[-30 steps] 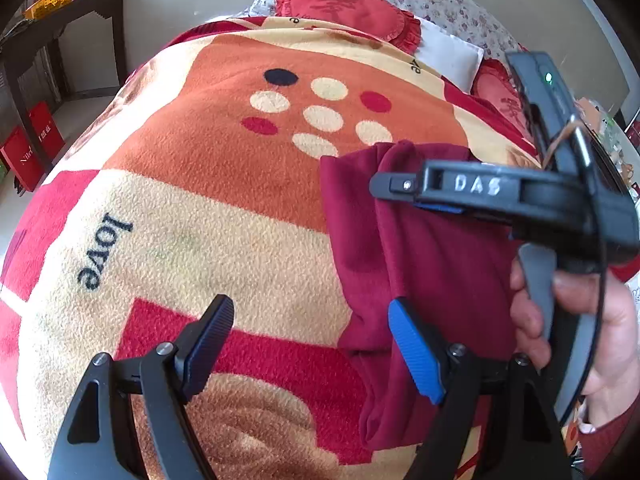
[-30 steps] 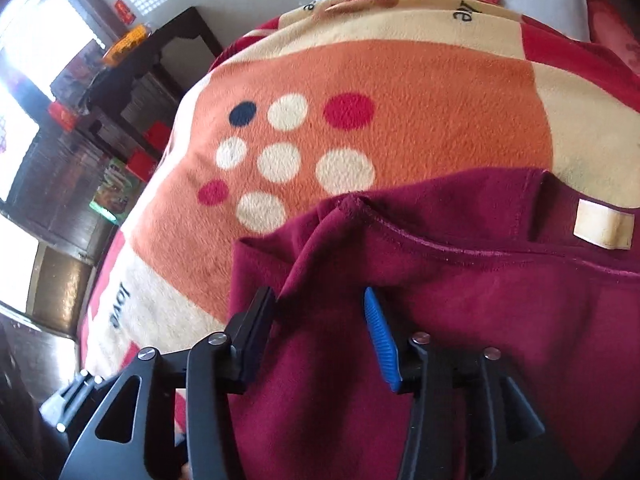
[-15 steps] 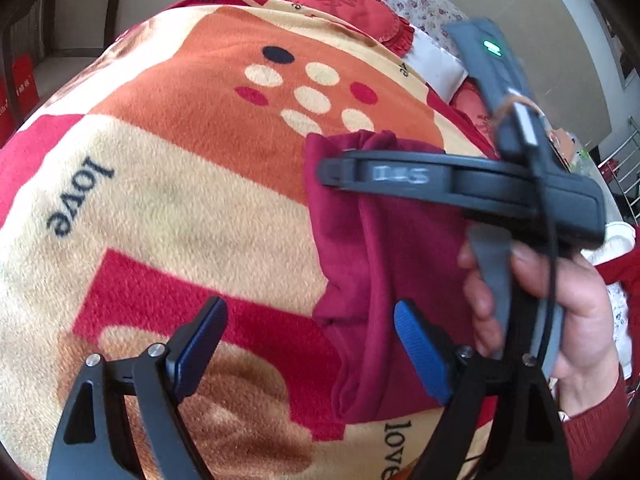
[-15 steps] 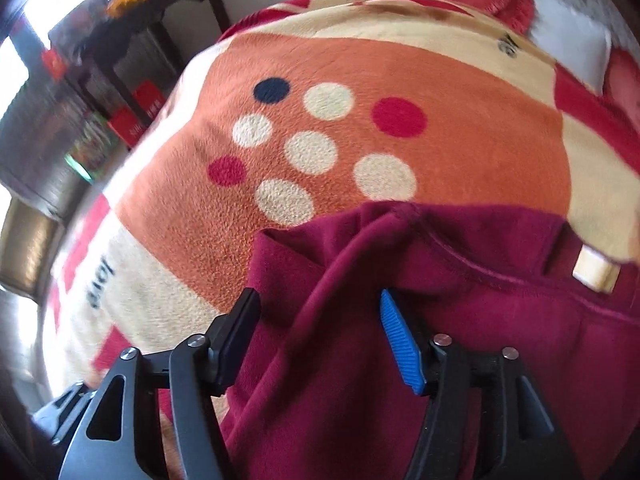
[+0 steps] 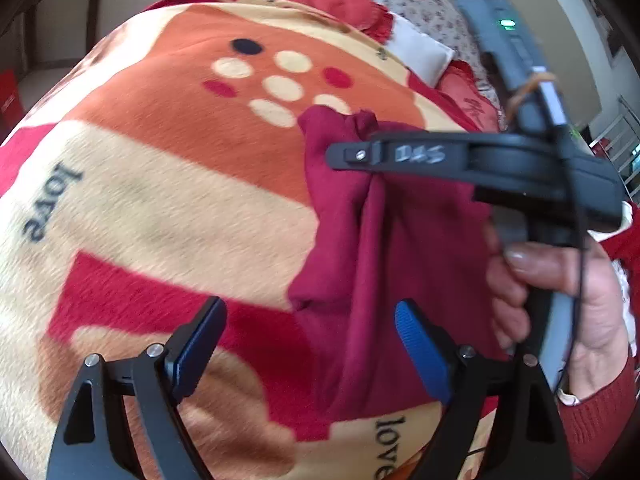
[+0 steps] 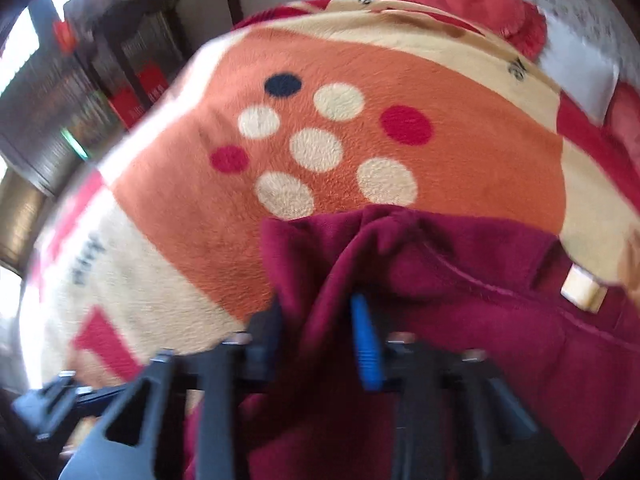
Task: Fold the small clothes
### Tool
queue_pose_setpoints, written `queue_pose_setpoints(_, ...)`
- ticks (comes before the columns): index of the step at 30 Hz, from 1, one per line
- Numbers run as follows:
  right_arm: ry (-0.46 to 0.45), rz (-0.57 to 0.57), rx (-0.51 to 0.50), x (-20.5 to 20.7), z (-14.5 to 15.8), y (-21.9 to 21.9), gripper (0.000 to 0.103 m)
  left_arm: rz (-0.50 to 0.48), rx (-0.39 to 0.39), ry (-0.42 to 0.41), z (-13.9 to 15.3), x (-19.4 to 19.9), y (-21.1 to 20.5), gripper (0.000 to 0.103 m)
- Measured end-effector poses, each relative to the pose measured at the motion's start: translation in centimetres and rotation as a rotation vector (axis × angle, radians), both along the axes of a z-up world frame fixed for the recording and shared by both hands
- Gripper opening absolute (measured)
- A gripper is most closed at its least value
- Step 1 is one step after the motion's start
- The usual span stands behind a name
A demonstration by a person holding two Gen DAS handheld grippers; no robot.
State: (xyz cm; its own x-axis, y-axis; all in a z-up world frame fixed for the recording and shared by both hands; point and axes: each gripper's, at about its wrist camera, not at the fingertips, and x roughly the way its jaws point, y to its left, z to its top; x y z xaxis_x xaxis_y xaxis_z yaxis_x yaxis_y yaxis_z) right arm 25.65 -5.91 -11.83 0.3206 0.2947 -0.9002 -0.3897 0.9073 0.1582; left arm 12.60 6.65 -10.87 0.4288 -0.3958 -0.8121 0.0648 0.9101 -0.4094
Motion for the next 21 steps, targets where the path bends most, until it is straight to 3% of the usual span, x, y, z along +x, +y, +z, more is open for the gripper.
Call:
queue_pose_setpoints(5, 0.018, -0.047, 0.165, -0.6, 2.2, -3.8, 0.0, -0.037, -0.045, -0.011, -0.1, 1.1, -1.9, 0.087)
queue_pose_setpoints(6, 0.017, -0.055, 0.187, -0.8, 2.6, -4.1, 0.0, -0.037, -0.056, -0.013, -0.1, 1.2, -2.2, 0.08)
queue_pose_setpoints(7, 0.016, -0.061, 0.198, -0.8, 2.8, -4.5, 0.0, -0.04, -0.06, -0.011, 0.0, 1.3, -2.5, 0.062)
queue_pose_setpoints(9, 0.018, -0.072, 0.213, -1.0, 3.1, -5.4, 0.0, -0.047, -0.045, -0.008, 0.2, 1.3, -3.2, 0.046)
queue_pose_setpoints(13, 0.027, -0.091, 0.223, -0.8, 3.1, -6.2, 0.0, -0.042, -0.008, -0.046, 1.4, 0.7, -4.1, 0.035)
queue_pose_setpoints(17, 0.05, -0.114, 0.243, -0.5, 2.8, -6.5, 0.0, -0.051, 0.018, -0.074, 2.4, -0.2, -4.7, 0.03)
queue_pose_setpoints(21, 0.031, -0.138, 0.208, -0.7, 3.5, -6.5, 0.035, -0.059, 0.03, -0.098, 3.1, -0.9, -4.9, 0.028)
